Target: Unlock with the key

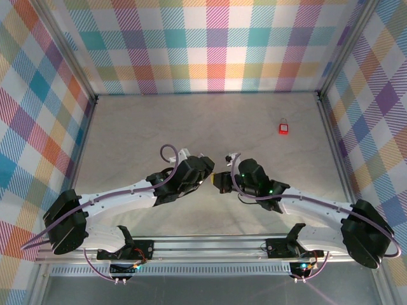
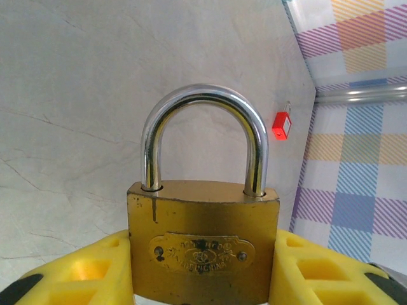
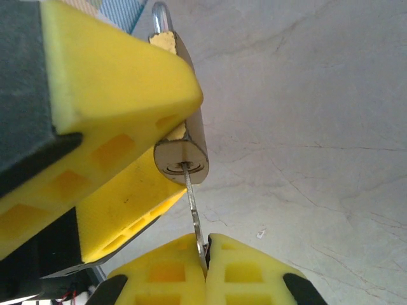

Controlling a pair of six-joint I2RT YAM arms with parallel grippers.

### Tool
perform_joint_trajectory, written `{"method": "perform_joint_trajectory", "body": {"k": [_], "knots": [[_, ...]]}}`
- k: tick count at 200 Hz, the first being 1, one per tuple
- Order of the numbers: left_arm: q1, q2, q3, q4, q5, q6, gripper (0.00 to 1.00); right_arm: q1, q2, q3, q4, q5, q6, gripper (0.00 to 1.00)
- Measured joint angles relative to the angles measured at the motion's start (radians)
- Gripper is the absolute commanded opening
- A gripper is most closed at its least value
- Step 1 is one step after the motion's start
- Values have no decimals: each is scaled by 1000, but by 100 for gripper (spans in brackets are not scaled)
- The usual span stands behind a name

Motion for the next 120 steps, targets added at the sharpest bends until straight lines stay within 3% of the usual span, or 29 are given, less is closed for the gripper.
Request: {"method": "perform_joint_trajectory", "body": {"k": [120], "knots": [[-18, 55, 1, 21, -6, 0, 0, -51, 99, -35, 160, -97, 77, 0]]}}
